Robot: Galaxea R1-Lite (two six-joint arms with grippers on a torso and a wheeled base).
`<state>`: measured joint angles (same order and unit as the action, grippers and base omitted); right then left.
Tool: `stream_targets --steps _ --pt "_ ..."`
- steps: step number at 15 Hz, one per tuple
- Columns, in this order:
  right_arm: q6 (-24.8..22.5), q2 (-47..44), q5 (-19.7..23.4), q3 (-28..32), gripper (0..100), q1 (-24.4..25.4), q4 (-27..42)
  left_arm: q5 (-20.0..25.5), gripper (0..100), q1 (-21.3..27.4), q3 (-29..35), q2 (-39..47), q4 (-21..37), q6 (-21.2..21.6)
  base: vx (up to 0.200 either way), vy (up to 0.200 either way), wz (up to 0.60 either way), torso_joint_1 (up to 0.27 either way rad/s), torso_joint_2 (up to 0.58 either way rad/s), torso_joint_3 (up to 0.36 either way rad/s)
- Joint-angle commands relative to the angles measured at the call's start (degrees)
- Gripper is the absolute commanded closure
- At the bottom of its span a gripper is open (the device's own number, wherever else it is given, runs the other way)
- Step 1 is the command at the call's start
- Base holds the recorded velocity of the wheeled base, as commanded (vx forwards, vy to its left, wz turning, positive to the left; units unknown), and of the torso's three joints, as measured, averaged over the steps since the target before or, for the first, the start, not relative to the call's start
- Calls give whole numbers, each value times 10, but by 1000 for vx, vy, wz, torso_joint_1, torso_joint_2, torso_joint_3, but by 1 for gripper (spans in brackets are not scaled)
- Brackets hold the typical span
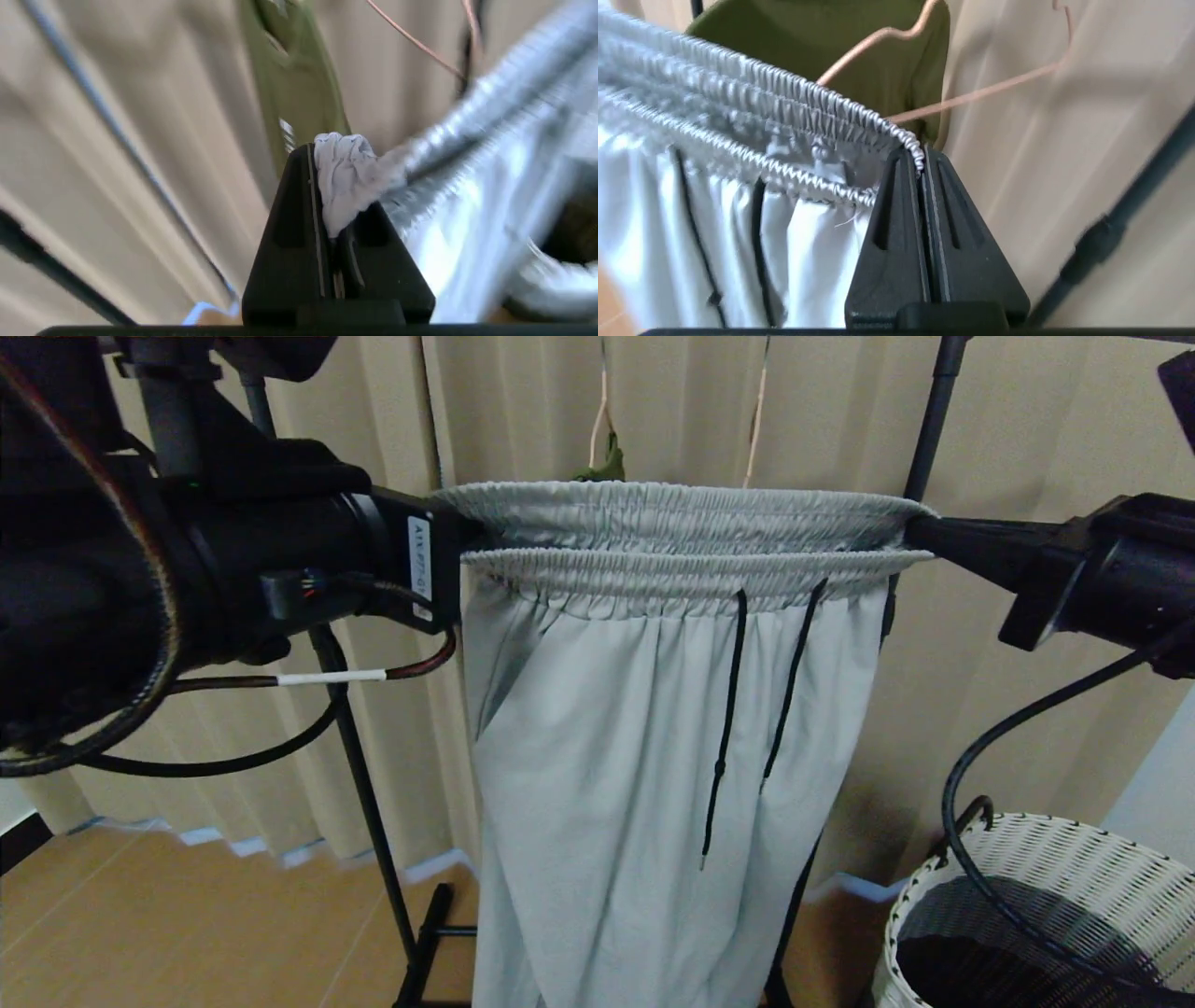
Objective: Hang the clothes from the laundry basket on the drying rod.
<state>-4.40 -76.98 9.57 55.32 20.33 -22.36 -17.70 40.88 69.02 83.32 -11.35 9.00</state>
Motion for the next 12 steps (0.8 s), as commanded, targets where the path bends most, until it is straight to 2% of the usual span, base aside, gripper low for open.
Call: stream_targets --steps 1,4,12 --pt "0 63 4 -6 100 4 38 -30 100 -3 12 48 -29 1 0 0 0 0 0 0" --pt "0 86 4 -20 100 34 72 -42 100 -4 3 56 -46 1 0 0 0 0 0 0" --pt "0 81 3 -24 100 34 72 -43 100 -1 -9 37 -41 4 0 0 0 0 0 0"
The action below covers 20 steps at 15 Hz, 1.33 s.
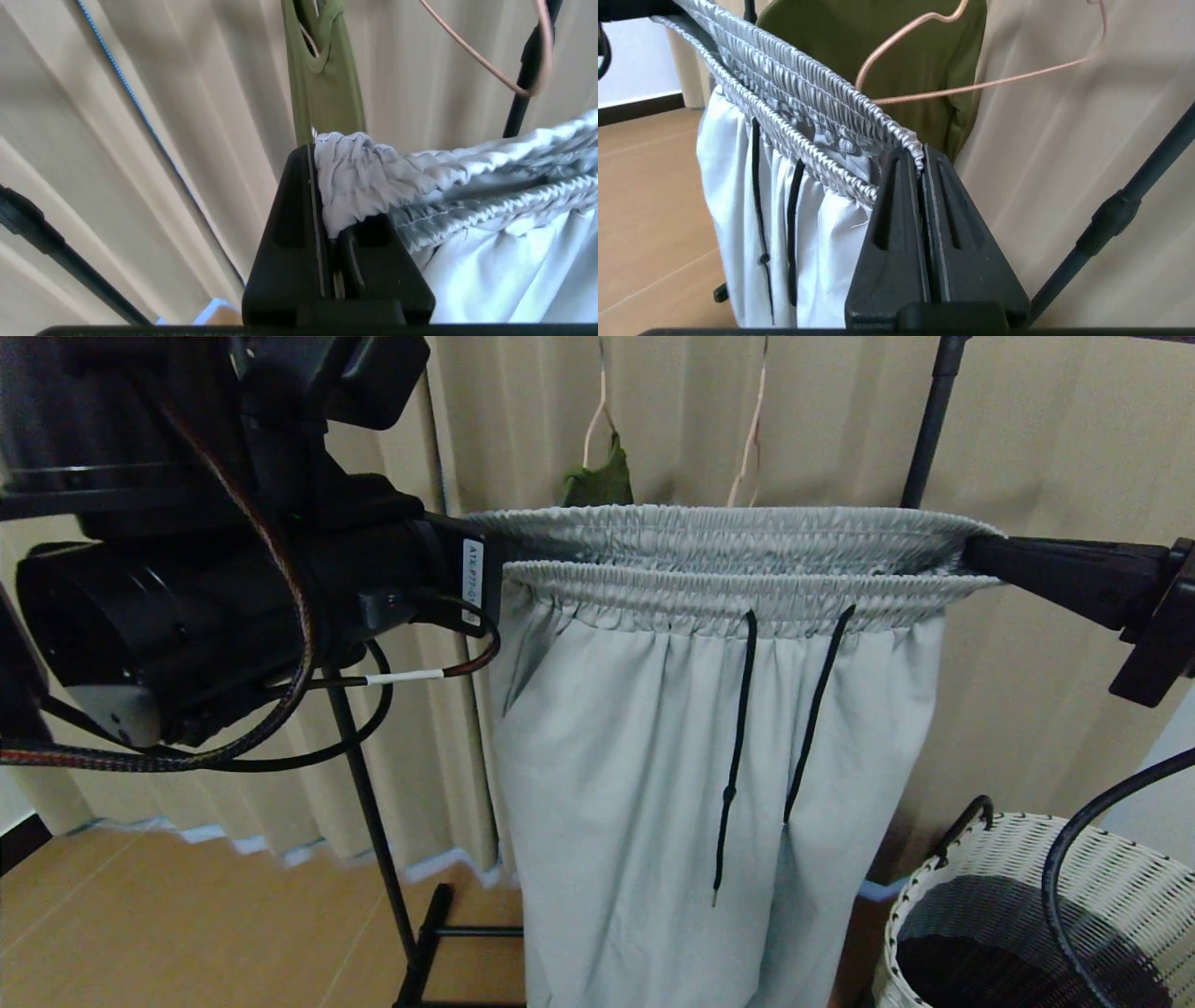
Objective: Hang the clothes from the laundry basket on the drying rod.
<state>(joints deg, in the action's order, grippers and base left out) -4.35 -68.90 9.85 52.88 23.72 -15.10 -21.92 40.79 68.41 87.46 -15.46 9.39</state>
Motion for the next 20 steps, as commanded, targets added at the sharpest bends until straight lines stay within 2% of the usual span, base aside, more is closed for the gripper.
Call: stream_targets --steps 1,9,10,14,17,20 --pt "0 -1 0 -1 100 0 0 -1 100 0 -8 -9 0 1 0 0 0 0 0 0" --pt "0 -4 -2 -10 100 0 0 -1 100 0 -13 -16 7 1 0 0 0 0 0 0" --pt "0 -3 -1 -16 0 0 0 -1 100 0 -14 -16 7 1 0 0 0 0 0 0" --pt "0 -1 -1 -41 0 0 -9 -4 100 -7 -14 -15 11 2 0 0 0 0 0 0" --pt "0 9 0 -63 0 0 -9 -38 100 -12 -16 -13 16 3 0 0 0 0 0 0" --pt "0 13 -7 -84 0 -3 -6 -54 100 -20 -44 -38 37 29 0 0 0 0 0 0"
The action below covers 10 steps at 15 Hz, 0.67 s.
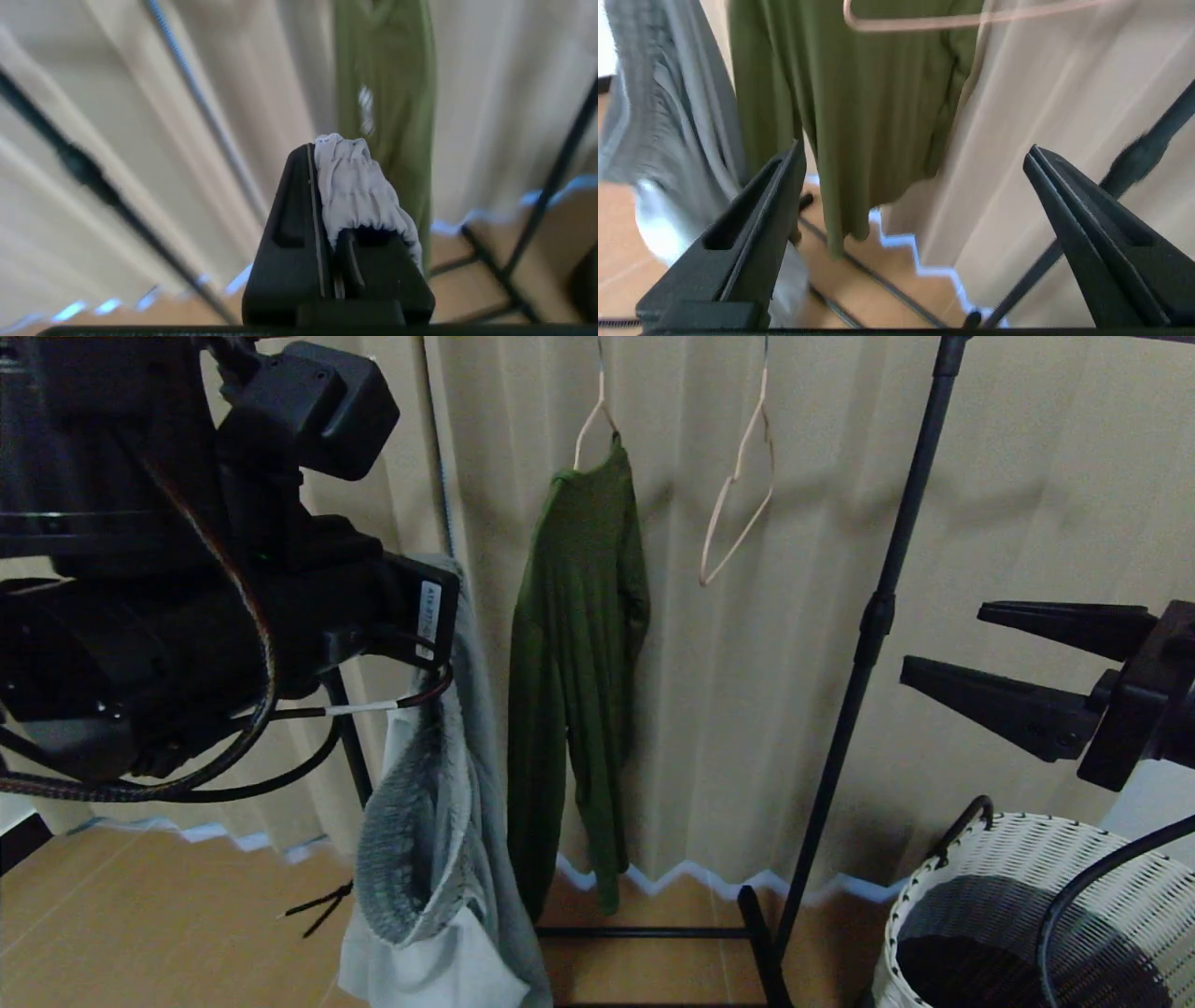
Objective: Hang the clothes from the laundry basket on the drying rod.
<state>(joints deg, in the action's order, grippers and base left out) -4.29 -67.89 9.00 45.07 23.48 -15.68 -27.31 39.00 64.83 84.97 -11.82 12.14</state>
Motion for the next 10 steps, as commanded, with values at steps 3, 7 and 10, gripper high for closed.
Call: stream_targets --steps 3,7,10 --pt "-5 23 -44 -46 0 -1 5 4 100 -27 -77 -77 16 11 0 0 0 0 0 0" --pt "-41 40 -97 -100 0 -16 -6 16 100 -48 -186 -184 20 7 0 0 0 0 0 0" --pt "-67 63 -100 -133 0 -30 -43 16 100 -54 -226 -239 24 6 0 0 0 0 0 0"
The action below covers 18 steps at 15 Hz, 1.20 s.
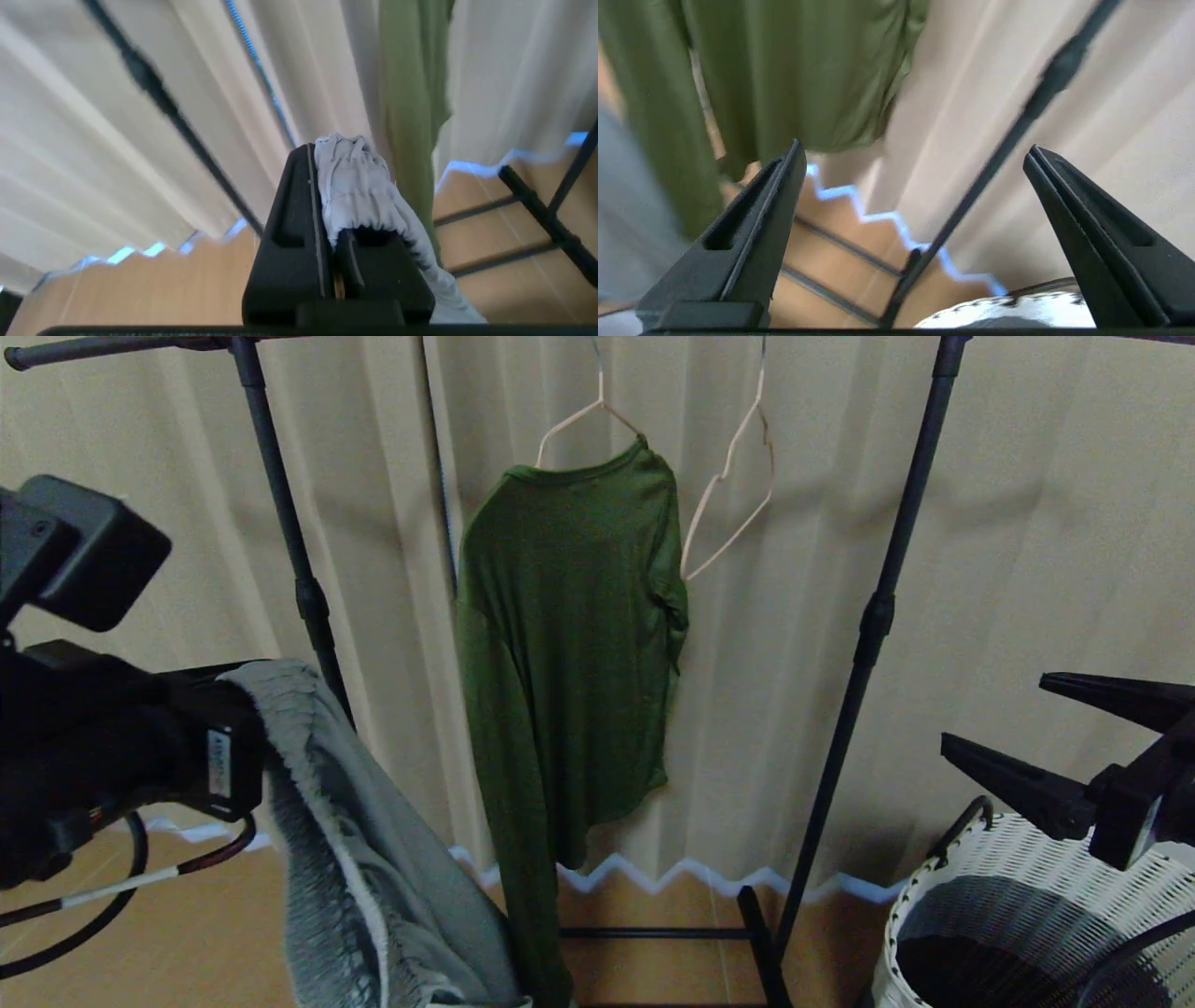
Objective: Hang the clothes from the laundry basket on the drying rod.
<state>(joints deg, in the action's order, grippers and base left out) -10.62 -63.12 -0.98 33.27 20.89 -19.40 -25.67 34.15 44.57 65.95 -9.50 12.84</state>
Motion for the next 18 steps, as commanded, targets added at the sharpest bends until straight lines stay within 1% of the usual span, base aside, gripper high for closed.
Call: stream_targets --steps 1,2,3,4,6,7,8,10,13,18 --pt "-13 25 0 -32 0 -7 -23 2 100 -27 -43 -72 0 -1 0 0 0 0 0 0" --pt "-28 35 0 -50 0 -9 -38 12 100 -47 -59 -95 1 -1 0 0 0 0 0 0" --pt "-35 38 0 -54 0 -11 -42 22 100 -57 -67 -103 2 -1 0 0 0 0 0 0" --pt "-38 36 -1 -54 0 -16 -44 48 100 -83 -85 -120 7 -1 0 0 0 0 0 0" --pt "-36 35 -1 -56 0 -34 -45 89 100 -90 -97 -134 7 -2 0 0 0 0 0 0" --pt "-34 39 1 -59 0 -41 -45 128 100 -93 -99 -153 9 -4 0 0 0 0 0 0" --pt "-29 43 4 -63 0 -46 -49 146 100 -101 -100 -161 9 -4 0 0 0 0 0 0" --pt "-22 46 7 -68 0 -54 -63 148 100 -102 -101 -160 8 -4 0 0 0 0 0 0" --pt "-23 48 7 -85 0 -63 -63 148 100 -102 -100 -160 8 -4 0 0 0 0 0 0" --pt "-15 46 8 -85 0 -63 -63 148 100 -102 -101 -159 8 -4 0 0 0 0 0 0"
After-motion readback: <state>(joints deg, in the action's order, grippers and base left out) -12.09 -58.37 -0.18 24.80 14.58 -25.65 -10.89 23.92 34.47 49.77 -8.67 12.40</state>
